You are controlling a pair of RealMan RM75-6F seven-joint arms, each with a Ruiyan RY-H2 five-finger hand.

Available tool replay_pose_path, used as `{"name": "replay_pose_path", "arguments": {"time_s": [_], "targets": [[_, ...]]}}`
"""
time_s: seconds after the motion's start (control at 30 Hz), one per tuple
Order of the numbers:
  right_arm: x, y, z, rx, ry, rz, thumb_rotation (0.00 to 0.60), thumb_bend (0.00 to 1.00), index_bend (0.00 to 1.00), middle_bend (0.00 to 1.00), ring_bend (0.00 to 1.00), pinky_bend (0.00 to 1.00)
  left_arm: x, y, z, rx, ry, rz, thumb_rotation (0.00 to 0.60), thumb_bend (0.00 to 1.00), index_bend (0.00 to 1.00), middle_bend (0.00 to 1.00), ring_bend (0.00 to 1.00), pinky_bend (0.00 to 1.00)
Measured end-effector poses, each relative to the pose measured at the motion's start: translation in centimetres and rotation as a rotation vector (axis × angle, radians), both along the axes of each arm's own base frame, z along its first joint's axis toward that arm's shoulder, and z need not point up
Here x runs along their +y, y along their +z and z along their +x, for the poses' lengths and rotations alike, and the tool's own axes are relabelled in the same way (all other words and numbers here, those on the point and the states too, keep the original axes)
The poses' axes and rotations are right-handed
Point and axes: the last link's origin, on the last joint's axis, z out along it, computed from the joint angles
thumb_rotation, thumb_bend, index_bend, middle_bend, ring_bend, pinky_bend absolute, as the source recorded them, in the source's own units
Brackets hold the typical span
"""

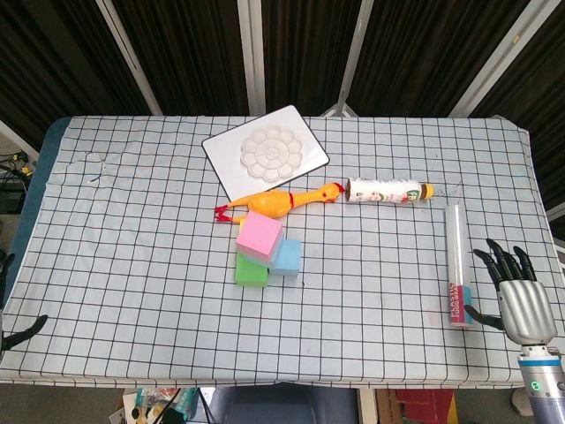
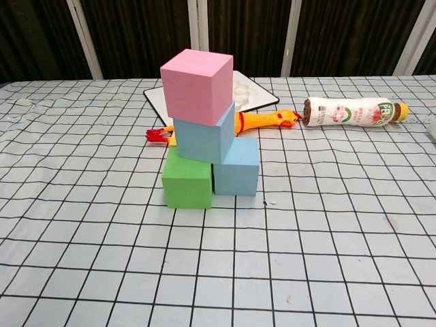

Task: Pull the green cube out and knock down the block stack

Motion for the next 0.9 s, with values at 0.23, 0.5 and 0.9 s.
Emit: {"name": "replay_pose_path", "arguments": {"time_s": [0.23, 0.5, 0.9], "targets": [[0.3, 0.3, 0.2, -0.008, 0.011, -0.008, 0.6, 0.03, 0.18, 0.07, 0.16, 0.04, -0.4, -0.1, 0.3, -0.009, -0.022, 0.011, 0.6, 0.07, 0.08, 0.01, 0.0, 0.06], [0.4, 0.5, -0.1, -0.013, -0.002, -0.004, 0.6, 0.03, 0.18, 0.07, 0.16, 0.04, -0.1, -0.2, 0.2, -0.02, -0.018, -0.002, 0.6, 0.07, 0.07, 0.01, 0.0, 0.06], [0.6, 0.8, -0.2, -0.019, -0.003, -0.007, 0.6, 0.03, 0.18, 0.07, 0.16, 0.04, 2.5, -1.3, 0.9, 0.024, -0.086, -0.092, 0.6, 0.01, 0.06, 0.0, 0.0, 0.06]]}}
